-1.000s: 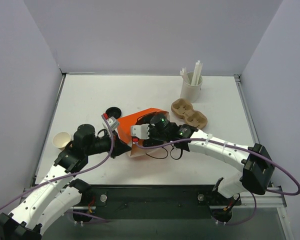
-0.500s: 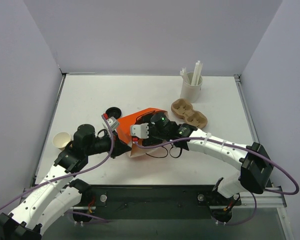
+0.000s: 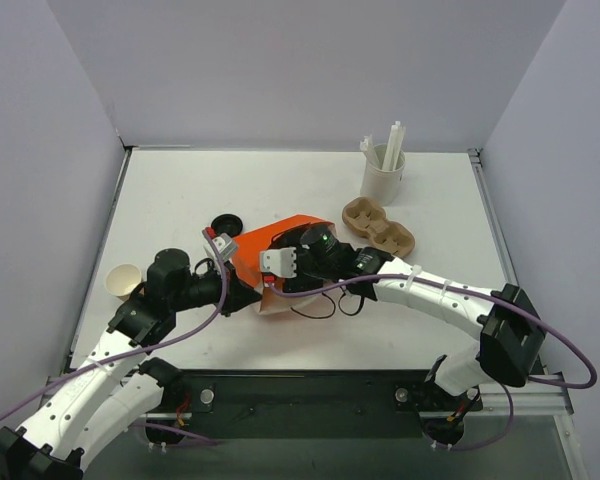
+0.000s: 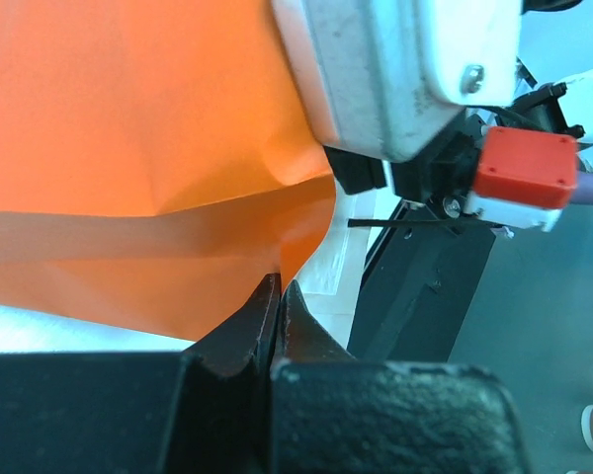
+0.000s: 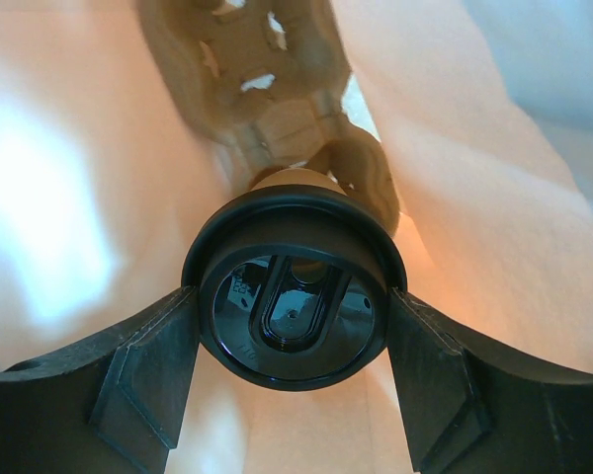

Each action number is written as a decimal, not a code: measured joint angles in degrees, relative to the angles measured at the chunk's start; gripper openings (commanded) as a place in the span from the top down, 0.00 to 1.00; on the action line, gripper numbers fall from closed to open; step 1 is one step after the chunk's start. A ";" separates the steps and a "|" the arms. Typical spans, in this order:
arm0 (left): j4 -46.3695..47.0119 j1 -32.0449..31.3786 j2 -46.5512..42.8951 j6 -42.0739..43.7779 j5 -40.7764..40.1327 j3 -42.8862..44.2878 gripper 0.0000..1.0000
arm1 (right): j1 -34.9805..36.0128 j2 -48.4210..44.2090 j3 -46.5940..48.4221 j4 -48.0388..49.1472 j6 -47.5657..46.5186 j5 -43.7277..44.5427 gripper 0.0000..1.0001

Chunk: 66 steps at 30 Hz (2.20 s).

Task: Pack the takeout coffee

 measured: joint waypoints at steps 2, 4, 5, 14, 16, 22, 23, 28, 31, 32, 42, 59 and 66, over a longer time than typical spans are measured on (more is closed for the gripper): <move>-0.09 0.00 -0.13 0.00 -0.48 0.00 1.00 | 0.28 -0.46 -0.15 -0.44 0.72 -0.44 0.66; -0.24 0.00 -0.24 0.00 -0.81 0.00 1.00 | 0.61 -1.25 -0.48 -1.09 1.62 -0.83 0.66; -0.33 0.00 -0.26 0.00 -0.94 0.00 1.00 | 0.85 -1.75 -0.70 -1.42 2.10 -0.94 0.66; -0.28 0.00 -0.76 -1.90 -1.40 -0.02 1.00 | 5.03 -4.00 -3.96 1.14 4.96 -0.11 0.67; -0.26 0.00 -0.92 -2.34 -1.40 -0.02 1.00 | 5.79 -3.72 -4.44 1.86 5.20 0.17 0.67; -0.26 0.00 -1.11 -3.41 -1.40 -0.02 1.00 | 6.45 -1.20 -4.46 6.51 5.60 4.66 0.67; -0.26 0.00 -1.09 -3.45 -1.46 -0.02 1.00 | 6.47 -0.59 -4.46 7.30 5.62 5.46 0.67; 0.17 0.00 -1.03 -4.07 -1.84 -0.33 1.00 | 7.28 1.16 -4.85 10.78 5.60 9.11 0.67; 0.42 0.00 -0.74 -4.59 -1.81 -0.55 1.00 | 7.96 1.49 -5.62 12.72 5.57 11.23 0.67; 0.59 0.00 -0.70 -4.70 -1.81 -0.66 1.00 | 8.00 1.57 -5.79 13.25 5.55 11.89 0.67; 0.59 0.09 -0.68 -4.90 -2.56 -1.22 1.00 | 8.68 4.48 -6.25 18.03 5.88 16.06 0.67; 0.90 0.02 -0.57 -4.87 -3.02 -1.29 1.00 | 2.38 -1.73 -5.40 8.98 6.29 10.10 0.67; 1.05 0.02 -0.48 -4.87 -3.02 -1.29 1.00 | 0.57 -1.90 -4.00 4.92 6.25 7.48 0.67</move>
